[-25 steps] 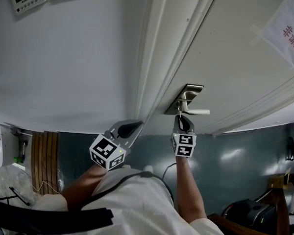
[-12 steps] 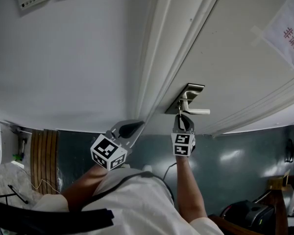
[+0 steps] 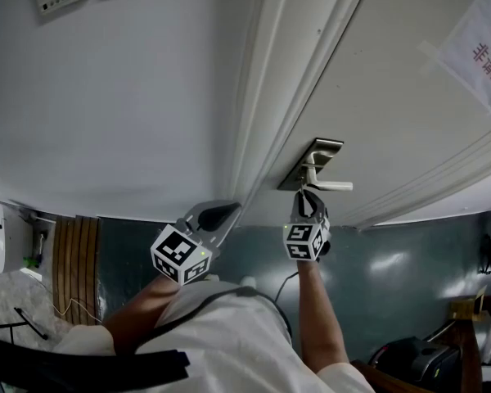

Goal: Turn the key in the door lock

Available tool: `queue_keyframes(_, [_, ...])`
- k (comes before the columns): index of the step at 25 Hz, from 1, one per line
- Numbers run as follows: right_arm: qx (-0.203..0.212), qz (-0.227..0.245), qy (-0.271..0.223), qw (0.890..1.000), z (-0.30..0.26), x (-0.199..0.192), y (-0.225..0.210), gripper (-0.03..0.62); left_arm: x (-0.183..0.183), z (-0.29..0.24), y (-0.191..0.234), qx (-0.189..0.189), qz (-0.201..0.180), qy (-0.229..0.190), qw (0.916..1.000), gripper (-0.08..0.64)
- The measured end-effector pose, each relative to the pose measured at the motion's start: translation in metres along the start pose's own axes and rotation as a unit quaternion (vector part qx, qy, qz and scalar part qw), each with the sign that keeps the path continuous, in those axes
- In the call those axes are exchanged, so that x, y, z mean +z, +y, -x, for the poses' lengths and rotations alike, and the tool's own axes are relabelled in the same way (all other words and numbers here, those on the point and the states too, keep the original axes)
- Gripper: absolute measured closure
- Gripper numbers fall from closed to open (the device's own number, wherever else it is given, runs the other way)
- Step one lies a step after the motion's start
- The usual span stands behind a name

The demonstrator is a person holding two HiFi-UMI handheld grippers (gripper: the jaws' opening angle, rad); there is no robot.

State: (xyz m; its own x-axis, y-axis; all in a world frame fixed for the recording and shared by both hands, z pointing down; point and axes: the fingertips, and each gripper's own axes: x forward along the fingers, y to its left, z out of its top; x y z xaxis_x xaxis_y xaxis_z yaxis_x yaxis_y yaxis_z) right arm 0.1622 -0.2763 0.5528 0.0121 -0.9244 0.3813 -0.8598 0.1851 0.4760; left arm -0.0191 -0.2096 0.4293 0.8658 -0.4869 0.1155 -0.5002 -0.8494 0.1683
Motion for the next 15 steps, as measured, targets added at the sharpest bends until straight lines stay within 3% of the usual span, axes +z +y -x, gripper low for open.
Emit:
queue_keyframes(7, [-0.003, 0.108, 0.011, 0.994, 0.0003, 0.0002, 0.0031, 0.548, 0.0006, -0.0023, -0.0030, 0.003, -0.001, -0.001, 1.0000, 0.554])
queue_keyframes(15, [-0.007, 0.284, 0.012, 0.959, 0.0007, -0.0017, 0.0073, 0.545, -0.0060, -0.0063, -0.0088, 0.005, 0.001, 0.008, 1.0000, 0.554])
